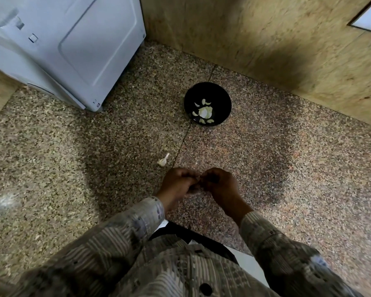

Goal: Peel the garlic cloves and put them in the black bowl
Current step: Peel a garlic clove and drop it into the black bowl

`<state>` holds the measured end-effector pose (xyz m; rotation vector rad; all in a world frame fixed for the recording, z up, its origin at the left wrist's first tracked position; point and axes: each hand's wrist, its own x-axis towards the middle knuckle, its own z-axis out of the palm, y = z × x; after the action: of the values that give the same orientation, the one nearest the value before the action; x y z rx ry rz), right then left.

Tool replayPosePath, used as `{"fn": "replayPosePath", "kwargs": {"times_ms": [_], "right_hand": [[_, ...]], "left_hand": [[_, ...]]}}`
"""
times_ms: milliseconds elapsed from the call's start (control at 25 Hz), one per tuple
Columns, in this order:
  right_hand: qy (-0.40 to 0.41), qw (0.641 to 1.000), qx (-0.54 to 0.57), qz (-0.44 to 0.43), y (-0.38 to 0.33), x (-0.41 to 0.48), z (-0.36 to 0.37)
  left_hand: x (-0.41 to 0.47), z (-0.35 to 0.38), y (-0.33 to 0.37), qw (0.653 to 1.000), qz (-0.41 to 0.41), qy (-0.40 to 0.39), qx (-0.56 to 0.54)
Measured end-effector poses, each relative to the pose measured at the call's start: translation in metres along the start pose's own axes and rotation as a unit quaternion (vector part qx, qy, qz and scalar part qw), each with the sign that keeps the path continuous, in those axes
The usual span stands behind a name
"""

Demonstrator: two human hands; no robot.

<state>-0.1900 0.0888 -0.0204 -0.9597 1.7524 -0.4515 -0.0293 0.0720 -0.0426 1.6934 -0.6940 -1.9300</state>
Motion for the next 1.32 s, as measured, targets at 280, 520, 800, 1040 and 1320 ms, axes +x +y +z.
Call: {"fn": "replayPosePath", "kwargs": {"times_ms": [280, 520, 800, 1040, 1320], "right_hand": [[0.001, 0.961, -0.211, -0.181, -0.006, 0.021, 0.0], [-0.057, 0.967, -0.207, -0.133, -0.01, 0.046, -0.008], [-0.015, 0.955, -0.24, -0.174, -0.006, 0.04, -0.006], [-0.015, 0.969, -0.215, -0.121, -0.011, 0.045, -0.008], [0.029, 0.961, -0.226, -0.157, -0.018, 0.05, 0.001]], "left_hand": [[0.023, -0.019, 0.014, 0.79, 0.316, 0.0, 0.526], [0.032, -0.027, 0.009, 0.818, 0.33, -0.018, 0.471], [0.038, -0.029, 0.007, 0.826, 0.34, -0.011, 0.45], [0.039, -0.03, 0.01, 0.826, 0.34, -0.023, 0.449], [0.041, -0.031, 0.01, 0.823, 0.345, -0.024, 0.45]]}}
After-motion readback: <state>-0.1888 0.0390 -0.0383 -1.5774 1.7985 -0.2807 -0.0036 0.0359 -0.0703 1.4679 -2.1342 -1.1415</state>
